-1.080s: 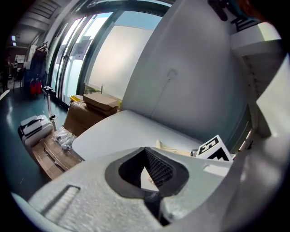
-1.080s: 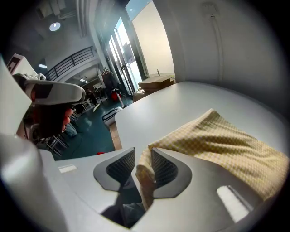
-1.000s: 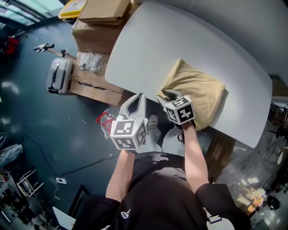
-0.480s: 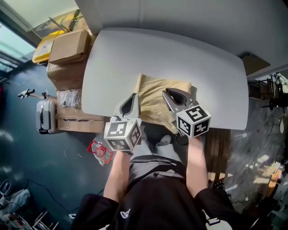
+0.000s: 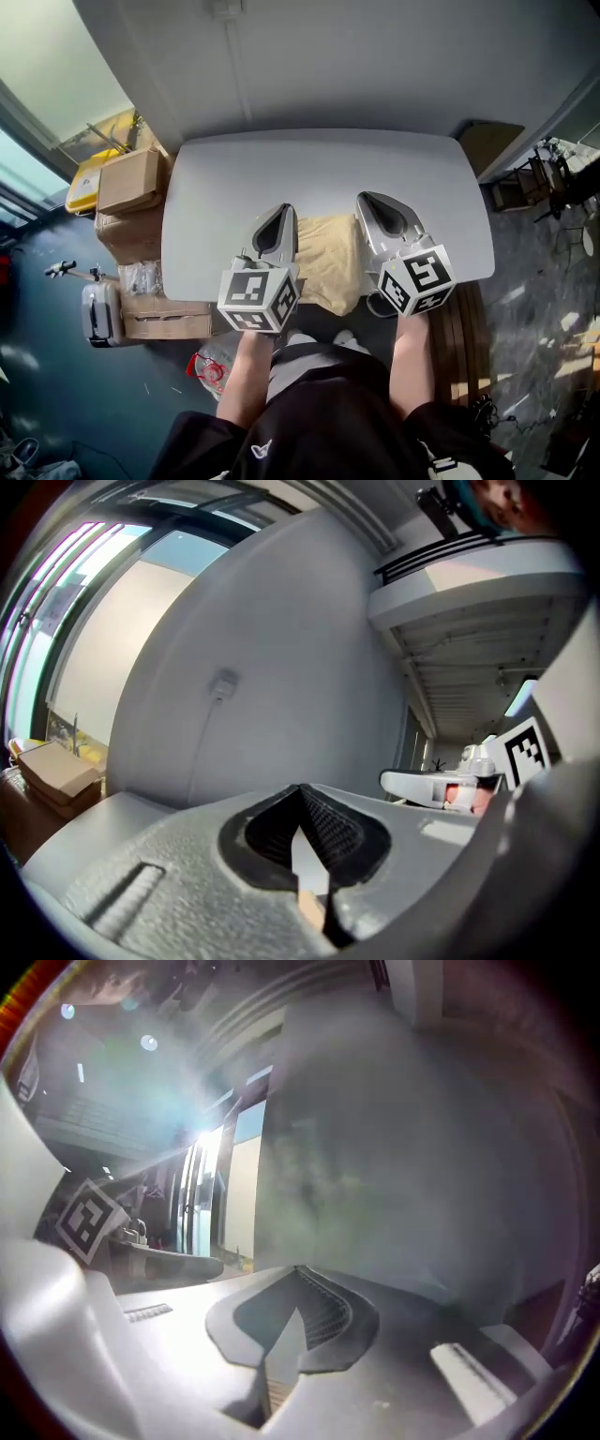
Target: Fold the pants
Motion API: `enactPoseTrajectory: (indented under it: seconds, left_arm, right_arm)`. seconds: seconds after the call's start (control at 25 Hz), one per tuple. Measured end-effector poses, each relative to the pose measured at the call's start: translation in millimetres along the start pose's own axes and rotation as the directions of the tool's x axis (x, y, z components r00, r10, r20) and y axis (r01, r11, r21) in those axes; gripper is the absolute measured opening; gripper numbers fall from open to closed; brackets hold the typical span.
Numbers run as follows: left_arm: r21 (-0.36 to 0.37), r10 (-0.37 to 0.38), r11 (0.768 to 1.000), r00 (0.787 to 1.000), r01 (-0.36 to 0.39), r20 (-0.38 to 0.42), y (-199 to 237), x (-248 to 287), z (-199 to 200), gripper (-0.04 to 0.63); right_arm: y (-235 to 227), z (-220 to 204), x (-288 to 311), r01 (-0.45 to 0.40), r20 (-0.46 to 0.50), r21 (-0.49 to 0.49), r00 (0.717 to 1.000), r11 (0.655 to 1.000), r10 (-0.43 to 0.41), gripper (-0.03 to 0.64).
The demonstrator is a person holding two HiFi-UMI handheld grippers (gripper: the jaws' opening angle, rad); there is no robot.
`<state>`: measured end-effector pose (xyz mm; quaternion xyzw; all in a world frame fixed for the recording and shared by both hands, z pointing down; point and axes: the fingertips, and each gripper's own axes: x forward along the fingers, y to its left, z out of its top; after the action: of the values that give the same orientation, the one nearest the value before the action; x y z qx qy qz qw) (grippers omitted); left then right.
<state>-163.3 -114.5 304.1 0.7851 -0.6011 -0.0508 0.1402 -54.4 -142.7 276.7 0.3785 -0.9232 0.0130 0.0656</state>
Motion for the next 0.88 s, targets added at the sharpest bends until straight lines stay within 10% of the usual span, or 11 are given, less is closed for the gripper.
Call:
enactPoseTrajectory:
  seconds: [0.28,0.88]
  left_arm:
    - [0.087,-0.042,0.996,0.986,0.028,0.159,-38.8,4.4,63.7,0.003]
    - [0.083,-0.052,0.996,0.988,0.04,0.144,-67.4,25.5,56.0,0.003]
  right_arm:
    - [-18.5,69.9,-34.5,-0.047,0.216,0.094,0.976,0.994,0.026,0.005]
    - [-42.2,57.8,-38.3,0.007,0.172,0.033,0.985,0.999,-0.012,0.005]
